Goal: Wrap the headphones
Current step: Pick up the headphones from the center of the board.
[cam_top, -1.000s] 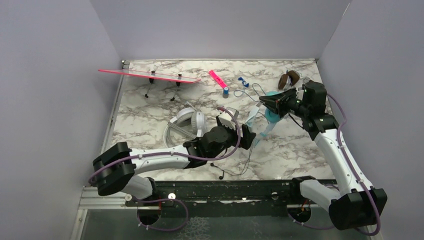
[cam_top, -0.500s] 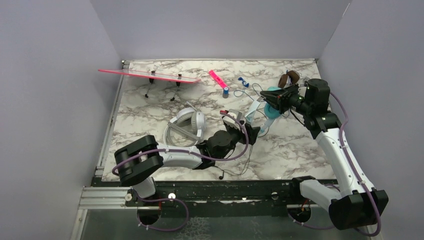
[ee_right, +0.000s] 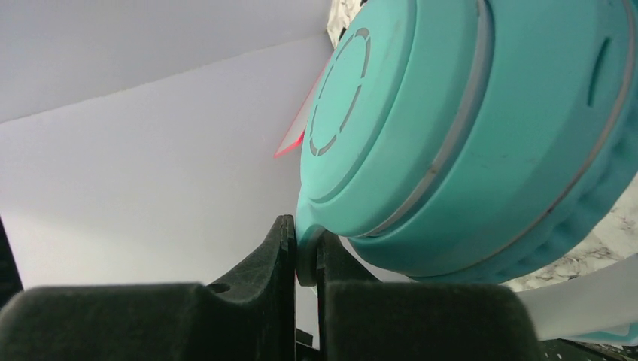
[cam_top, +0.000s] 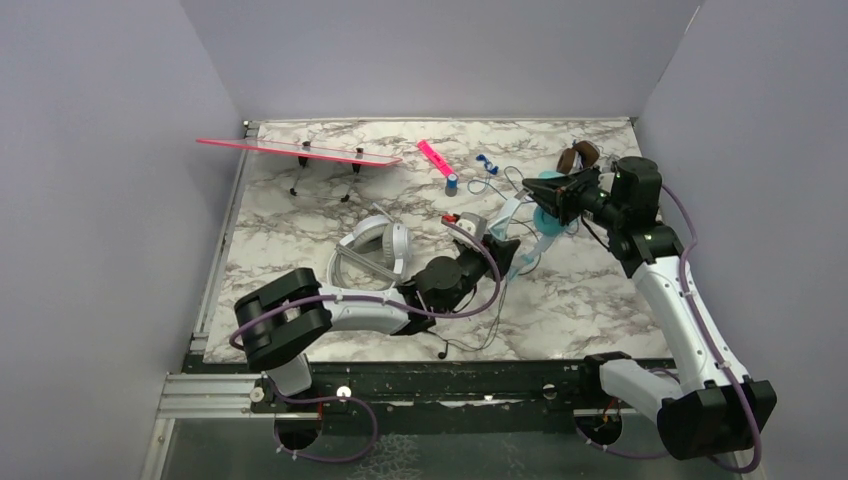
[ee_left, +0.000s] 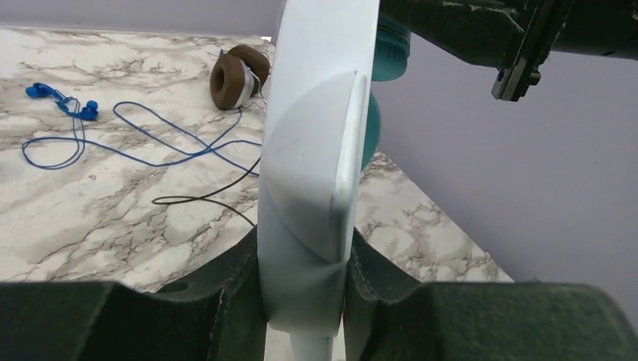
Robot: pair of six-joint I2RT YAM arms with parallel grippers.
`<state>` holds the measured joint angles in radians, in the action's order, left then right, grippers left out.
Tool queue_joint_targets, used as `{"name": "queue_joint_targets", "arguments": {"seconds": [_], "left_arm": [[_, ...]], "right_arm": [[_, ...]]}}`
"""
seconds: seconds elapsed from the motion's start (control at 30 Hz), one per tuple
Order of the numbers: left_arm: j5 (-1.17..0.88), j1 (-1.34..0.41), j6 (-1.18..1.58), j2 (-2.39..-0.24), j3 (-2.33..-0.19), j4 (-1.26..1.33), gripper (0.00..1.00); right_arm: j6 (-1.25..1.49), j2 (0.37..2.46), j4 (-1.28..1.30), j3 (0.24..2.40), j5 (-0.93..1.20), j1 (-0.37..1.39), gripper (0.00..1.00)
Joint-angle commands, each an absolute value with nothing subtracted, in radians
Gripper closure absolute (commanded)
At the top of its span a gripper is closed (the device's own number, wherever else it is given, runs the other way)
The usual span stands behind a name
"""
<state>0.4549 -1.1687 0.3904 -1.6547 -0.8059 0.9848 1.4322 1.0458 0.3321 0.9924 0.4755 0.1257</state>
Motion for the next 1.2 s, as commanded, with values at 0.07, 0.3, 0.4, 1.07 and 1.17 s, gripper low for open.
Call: {"name": "queue_joint_targets", "arguments": {"seconds": [0.07,0.3,0.4,1.07,1.17], "left_arm": [[0.423,-1.098,0.459,-1.551,-0.901,0.754,1.0],[0.219,-0.961,0.609,-1.354,-0.944,0.437,1.0],[0.08,-0.863,0.698,-1.286,-0.979,0.315,1.0],[-0.401,-0.266,1.192,-1.249,-1.503,0.069,1.0],[-0.459,-0.239,1.296,-1.291,-1.559,0.164,1.0]], "right_arm": [[1.242,1.003,0.208,1.016,0.55,0.138,0.48],[0.39,1.042,0.648,1.32,0.557,0.138,0.11],[0.192,0.99,0.694,1.337,0.367,0.138,0.01],[0.265,1.105,0.506,1.323,0.505,-0.127,0.0],[0.24,1.128,0.395,1.255,0.605,-0.137,0.0]]}}
